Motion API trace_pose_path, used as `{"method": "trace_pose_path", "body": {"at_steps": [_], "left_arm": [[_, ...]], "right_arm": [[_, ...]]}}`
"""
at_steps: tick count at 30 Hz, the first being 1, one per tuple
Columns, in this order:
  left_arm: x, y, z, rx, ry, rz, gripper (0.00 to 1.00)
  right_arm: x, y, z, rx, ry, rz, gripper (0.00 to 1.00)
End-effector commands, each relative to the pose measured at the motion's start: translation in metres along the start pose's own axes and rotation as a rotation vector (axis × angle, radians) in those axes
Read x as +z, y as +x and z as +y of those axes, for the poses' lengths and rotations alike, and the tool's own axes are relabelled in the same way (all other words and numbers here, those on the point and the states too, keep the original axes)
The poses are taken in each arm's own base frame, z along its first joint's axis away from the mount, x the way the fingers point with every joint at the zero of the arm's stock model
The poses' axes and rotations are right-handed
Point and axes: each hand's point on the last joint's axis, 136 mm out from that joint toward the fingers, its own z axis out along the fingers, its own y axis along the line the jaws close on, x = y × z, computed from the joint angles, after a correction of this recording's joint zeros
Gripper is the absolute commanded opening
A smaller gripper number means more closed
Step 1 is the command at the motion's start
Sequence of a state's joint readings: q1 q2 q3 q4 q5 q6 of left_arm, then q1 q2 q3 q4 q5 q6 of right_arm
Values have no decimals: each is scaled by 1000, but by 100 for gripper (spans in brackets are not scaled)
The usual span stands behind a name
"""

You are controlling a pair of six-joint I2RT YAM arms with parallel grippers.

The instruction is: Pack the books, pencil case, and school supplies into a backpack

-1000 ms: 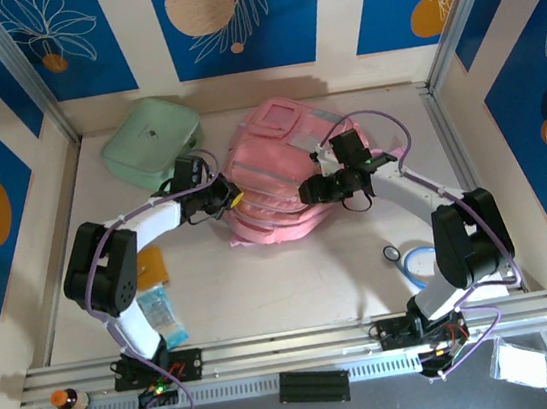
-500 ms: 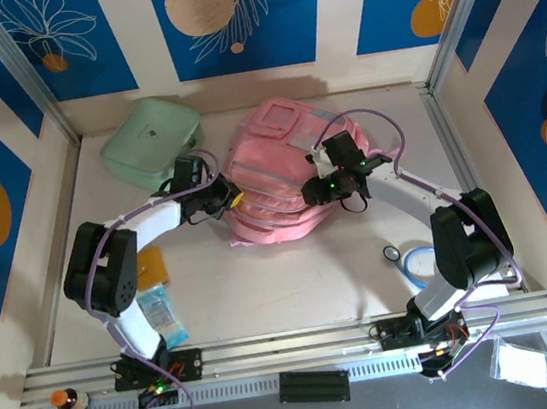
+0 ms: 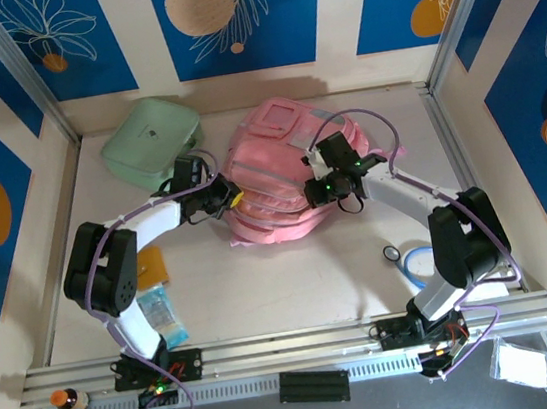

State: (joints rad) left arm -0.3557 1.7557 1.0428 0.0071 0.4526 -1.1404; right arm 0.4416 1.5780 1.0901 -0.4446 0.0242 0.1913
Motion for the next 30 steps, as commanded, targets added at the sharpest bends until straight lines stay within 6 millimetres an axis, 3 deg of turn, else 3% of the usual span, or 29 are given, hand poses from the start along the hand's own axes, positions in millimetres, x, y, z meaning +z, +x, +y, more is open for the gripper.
{"method": "trace_pose_path", "body": {"at_steps": [1,6,12,16,19,24,27,30], "left_arm": [[1,-4,-14,-35,63,-9,9],[5,-6,-26,-82,108,-41,9],[12,1,-32,-100,122,-48,11],[7,2,-20,-103,90,-76,24],[-8,2,-7,-49,20,-115,33],[-39,6,8,118,-112,-160,45],[-51,18,-3,268,-139,-155,52],[-56,38,-26,466,-170,-141,56]], "right_arm": [[-14,12,29,-45,-81,20,2],[-18,22,49,-121,-120,64,2],[-7,10,73,-158,-154,63,4],[-2,2,87,-83,-177,57,14],[-9,2,81,-13,-156,23,23],[-43,-5,61,122,-144,-109,43],[-59,-11,39,242,-132,-176,52],[-67,-15,18,371,-119,-209,57]]}}
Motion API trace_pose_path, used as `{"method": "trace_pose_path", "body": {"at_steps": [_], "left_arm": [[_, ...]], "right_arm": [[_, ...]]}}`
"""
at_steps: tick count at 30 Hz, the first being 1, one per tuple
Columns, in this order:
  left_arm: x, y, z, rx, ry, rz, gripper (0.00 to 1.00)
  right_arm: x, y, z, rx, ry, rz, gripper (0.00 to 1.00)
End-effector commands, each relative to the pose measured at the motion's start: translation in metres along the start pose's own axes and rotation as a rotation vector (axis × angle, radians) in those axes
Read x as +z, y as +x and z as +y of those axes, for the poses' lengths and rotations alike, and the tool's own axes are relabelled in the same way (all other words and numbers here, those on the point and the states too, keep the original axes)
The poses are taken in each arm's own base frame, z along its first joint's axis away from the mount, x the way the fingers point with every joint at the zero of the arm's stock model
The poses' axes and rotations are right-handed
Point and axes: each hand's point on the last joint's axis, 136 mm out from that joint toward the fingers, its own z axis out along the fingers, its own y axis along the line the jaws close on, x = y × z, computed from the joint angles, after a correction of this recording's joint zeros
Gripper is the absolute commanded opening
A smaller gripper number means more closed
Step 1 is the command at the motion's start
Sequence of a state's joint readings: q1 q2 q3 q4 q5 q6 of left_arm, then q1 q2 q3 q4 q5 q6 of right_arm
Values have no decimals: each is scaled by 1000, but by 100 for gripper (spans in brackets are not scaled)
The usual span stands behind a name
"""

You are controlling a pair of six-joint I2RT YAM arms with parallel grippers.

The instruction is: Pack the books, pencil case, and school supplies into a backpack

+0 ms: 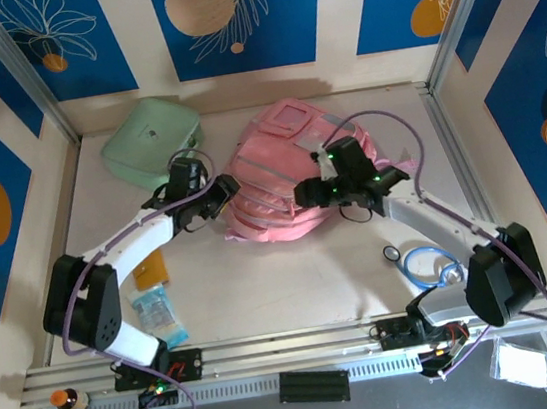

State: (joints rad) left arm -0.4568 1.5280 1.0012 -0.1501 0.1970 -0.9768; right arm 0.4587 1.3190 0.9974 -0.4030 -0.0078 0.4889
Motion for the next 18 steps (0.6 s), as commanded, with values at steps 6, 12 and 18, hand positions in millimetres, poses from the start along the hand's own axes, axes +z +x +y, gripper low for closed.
{"method": "trace_pose_path", "body": {"at_steps": [6,12,18], "left_arm": [[-6,56,-63,586,-71,63,58],[12,88,-82,741,-138,87,50],[27,101,-88,797,-244,69,41]], "right_arm": [[-8,-17,-40,382,-2,-46,59],[-8,-18,-54,482,-14,-49,60],[-9,-20,-58,500,-13,-54,59]]}}
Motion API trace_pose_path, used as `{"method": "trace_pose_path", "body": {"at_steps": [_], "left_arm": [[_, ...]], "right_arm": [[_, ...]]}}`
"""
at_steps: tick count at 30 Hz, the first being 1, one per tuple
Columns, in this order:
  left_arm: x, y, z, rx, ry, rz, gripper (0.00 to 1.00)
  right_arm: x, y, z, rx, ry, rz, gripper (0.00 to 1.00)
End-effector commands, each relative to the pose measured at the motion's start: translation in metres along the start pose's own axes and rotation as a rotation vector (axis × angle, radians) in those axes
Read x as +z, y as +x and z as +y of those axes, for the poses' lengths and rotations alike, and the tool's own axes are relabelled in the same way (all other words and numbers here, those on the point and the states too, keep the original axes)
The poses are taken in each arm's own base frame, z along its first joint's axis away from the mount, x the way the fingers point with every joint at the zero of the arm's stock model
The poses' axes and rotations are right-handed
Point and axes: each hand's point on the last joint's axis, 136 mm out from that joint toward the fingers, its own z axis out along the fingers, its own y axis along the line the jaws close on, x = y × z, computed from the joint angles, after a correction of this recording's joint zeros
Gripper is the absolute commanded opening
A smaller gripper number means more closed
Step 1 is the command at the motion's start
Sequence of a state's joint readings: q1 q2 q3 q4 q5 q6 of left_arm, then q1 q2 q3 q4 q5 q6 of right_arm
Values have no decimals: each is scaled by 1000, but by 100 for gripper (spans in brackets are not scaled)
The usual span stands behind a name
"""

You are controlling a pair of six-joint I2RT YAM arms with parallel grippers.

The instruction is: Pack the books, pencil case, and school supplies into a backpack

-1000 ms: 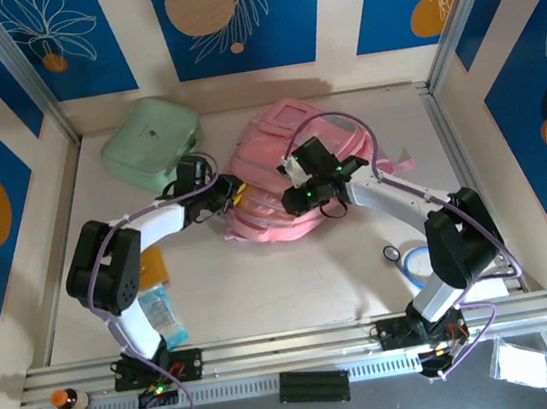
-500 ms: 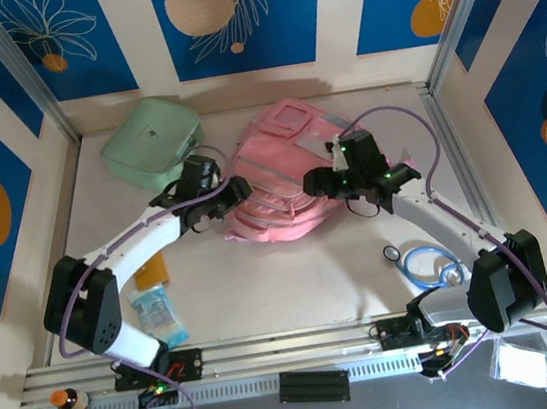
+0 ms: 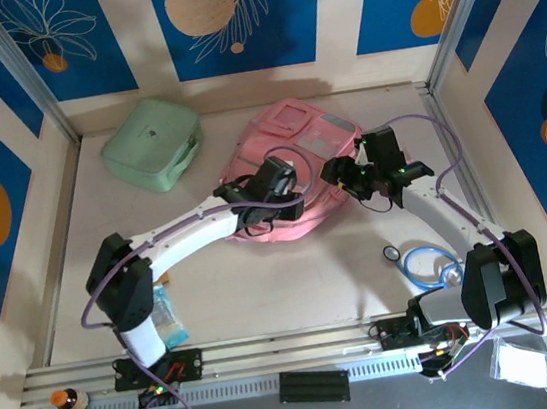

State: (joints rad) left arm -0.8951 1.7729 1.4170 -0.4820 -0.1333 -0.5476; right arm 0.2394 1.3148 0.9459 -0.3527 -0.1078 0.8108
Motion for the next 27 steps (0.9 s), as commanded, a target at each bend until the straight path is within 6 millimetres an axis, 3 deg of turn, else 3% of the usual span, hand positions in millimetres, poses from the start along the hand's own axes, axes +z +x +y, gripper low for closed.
{"method": "trace_pose_path", "body": {"at_steps": [1,12,16,18,24,27], "left_arm": [[2,0,9,45,-123,2,40],[25,2,19,18,-226,18,25],[24,5,21,12,-227,26,10],[25,4,17,10,-195,22,0],[25,0,-8,13,-26,11,0],[20,-6,-31,41,99,-13,0]], "right_arm": [[3,4,0,33,-18,24,59],[3,3,0,27,-22,25,60],[3,3,-1,37,-20,23,59],[4,4,0,59,-29,33,59],[10,15,11,223,-120,96,53],[11,17,15,280,-136,115,51]]}}
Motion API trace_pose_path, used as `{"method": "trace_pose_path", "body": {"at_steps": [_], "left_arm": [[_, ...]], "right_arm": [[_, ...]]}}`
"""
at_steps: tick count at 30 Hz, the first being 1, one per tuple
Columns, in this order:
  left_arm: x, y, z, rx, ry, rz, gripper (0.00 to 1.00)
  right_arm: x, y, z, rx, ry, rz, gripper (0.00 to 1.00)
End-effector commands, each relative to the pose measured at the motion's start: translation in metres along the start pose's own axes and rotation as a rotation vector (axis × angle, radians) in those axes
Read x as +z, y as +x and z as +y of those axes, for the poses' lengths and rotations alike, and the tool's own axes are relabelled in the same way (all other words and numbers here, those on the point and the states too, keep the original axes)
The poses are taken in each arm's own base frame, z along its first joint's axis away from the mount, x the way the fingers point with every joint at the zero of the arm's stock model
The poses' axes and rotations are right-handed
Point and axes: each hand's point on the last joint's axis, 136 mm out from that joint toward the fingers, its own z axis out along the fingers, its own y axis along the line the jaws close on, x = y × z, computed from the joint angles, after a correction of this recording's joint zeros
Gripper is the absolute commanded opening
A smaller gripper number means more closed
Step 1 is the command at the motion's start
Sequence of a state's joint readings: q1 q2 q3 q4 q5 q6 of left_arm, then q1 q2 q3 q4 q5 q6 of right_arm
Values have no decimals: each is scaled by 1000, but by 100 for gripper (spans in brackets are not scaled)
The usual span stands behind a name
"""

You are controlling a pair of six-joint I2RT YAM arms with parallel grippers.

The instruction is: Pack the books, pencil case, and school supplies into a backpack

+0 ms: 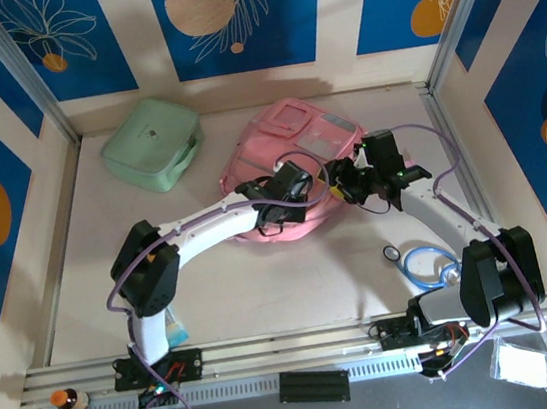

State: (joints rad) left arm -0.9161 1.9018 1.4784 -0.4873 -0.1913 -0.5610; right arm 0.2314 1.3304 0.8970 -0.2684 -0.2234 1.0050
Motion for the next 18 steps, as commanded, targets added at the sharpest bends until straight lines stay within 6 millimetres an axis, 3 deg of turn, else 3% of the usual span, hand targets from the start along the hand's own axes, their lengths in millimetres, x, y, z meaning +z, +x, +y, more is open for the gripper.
{"method": "trace_pose_path", "body": {"at_steps": [1,5,12,18], "left_arm": [[-24,-19,-36,34,211,-69,0],[-35,-28,-48,43,287,-120,0],[-34,-31,-64,47,362,-114,0],[-26,-24,-54,89,310,-93,0]], "right_arm": [[4,7,9,101,-52,48,50],[8,8,9,128,-37,68,48],[19,6,-3,148,39,77,44],[25,1,2,104,41,89,21]]}}
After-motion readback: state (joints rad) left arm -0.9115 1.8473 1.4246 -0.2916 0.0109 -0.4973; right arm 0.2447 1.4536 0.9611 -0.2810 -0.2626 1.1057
